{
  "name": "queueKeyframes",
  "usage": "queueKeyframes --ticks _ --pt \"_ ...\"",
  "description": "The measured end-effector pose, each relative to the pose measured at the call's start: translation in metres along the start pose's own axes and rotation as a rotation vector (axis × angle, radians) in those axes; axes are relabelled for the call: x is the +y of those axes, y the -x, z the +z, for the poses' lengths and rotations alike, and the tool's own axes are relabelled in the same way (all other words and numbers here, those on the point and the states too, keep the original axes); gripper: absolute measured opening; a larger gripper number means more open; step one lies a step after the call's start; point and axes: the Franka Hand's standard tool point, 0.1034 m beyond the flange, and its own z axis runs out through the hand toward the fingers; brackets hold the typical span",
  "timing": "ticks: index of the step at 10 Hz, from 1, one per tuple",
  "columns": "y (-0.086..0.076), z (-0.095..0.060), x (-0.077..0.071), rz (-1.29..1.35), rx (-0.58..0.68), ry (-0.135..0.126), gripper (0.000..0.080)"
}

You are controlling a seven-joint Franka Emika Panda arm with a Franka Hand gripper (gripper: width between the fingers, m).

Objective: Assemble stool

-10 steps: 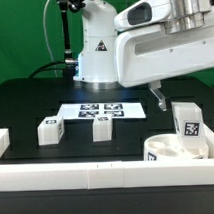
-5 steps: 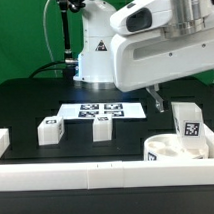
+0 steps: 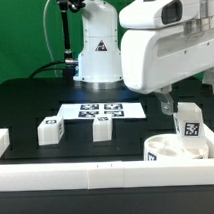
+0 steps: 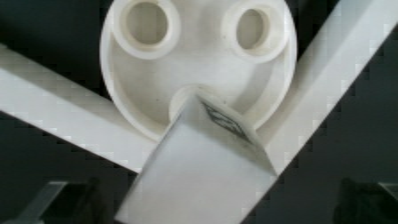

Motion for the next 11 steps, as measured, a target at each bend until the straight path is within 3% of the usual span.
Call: queueKeyframes --ticks 3,5,7,11 --pt "0.001 0.0 0.001 -0.177 -0.005 0.006 0.0649" --pt "-0.002 0.002 -0.002 -0.431 -0.022 0.031 0.0649" --pt "-0.011 -0.001 -0.002 -0.659 -0.017 0.073 0.0649" --pt "-0.009 0.0 0.001 -0.845 -0.026 0.074 0.0649"
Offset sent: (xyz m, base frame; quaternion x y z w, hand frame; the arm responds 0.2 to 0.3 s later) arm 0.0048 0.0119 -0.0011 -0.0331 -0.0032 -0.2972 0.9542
